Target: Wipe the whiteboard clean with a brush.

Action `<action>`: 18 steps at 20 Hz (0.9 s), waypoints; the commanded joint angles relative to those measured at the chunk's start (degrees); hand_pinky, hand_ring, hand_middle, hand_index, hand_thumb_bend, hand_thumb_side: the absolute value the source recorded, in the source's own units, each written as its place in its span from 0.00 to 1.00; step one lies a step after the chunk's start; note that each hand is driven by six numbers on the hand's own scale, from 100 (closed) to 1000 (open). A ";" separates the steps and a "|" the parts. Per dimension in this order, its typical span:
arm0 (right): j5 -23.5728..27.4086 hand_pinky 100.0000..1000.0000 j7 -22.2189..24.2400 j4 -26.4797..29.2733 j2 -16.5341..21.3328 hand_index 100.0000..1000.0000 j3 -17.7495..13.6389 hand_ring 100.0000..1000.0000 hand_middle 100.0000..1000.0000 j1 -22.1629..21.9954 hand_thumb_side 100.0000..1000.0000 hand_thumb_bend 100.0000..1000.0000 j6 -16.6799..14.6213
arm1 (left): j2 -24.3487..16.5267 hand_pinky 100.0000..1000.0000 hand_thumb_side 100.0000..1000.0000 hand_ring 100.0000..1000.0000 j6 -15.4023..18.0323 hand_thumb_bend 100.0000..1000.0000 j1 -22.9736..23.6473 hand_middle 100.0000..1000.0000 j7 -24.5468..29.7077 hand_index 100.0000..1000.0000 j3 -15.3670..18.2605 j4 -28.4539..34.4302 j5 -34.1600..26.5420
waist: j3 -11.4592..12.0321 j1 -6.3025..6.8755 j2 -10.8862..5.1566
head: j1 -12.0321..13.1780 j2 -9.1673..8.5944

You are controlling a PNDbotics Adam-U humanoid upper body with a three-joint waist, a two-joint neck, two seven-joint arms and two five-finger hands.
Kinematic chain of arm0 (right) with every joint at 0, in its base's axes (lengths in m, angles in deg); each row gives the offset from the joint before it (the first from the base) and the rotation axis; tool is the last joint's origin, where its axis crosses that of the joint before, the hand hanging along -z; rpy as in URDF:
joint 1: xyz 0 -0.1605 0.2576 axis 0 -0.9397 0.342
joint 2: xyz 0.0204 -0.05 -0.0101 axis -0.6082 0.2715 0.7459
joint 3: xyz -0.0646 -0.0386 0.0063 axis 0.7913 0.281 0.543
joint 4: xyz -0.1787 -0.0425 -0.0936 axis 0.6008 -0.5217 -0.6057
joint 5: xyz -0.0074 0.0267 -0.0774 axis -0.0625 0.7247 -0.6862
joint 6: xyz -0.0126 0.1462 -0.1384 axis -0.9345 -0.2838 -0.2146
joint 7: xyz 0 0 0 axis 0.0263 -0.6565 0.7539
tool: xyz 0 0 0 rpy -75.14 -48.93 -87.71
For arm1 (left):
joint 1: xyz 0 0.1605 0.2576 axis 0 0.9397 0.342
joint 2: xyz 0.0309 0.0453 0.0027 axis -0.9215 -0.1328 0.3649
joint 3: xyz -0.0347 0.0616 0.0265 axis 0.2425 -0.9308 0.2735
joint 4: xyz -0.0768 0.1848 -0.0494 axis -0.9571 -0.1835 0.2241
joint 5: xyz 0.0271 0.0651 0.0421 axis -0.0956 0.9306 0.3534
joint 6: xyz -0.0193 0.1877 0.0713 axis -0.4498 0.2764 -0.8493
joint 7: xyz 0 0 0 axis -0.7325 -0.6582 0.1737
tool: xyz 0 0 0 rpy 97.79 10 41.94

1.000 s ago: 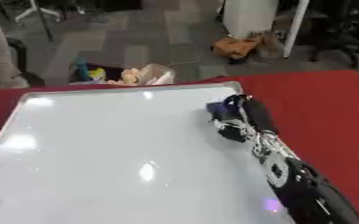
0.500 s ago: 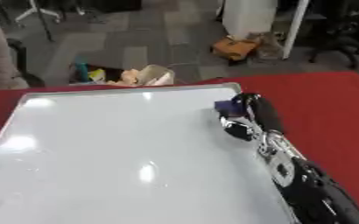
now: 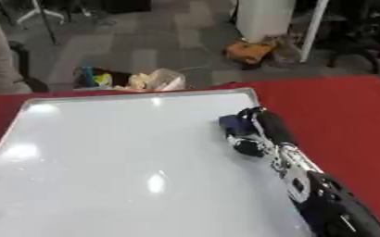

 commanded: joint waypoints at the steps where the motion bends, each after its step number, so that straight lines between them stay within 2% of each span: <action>1: -1.46 0.38 3.23 -0.14 0.31 0.72 1.29 0.42 0.48 0.50 0.37 0.12 -1.80 | -1.49 0.47 0.83 0.56 0.06 0.72 -0.56 0.57 -0.02 0.71 0.62 0.84 -0.15 | 0.13 0.05 -0.97 | -0.01 -0.14; 8: -3.02 0.40 10.23 -0.73 -0.13 0.73 3.05 0.43 0.49 0.22 0.39 0.12 -6.26 | -1.48 0.47 0.83 0.56 0.05 0.72 -0.59 0.57 0.05 0.71 0.58 0.85 -0.16 | 0.04 0.04 -0.98 | -0.11 -0.10; 18: -2.62 0.42 20.26 0.44 -0.71 0.74 3.00 0.46 0.51 0.21 0.42 0.12 -7.50 | -1.46 0.47 0.83 0.56 0.04 0.72 -0.50 0.57 0.07 0.71 0.57 0.82 -0.19 | -0.02 0.19 -0.96 | -0.22 0.10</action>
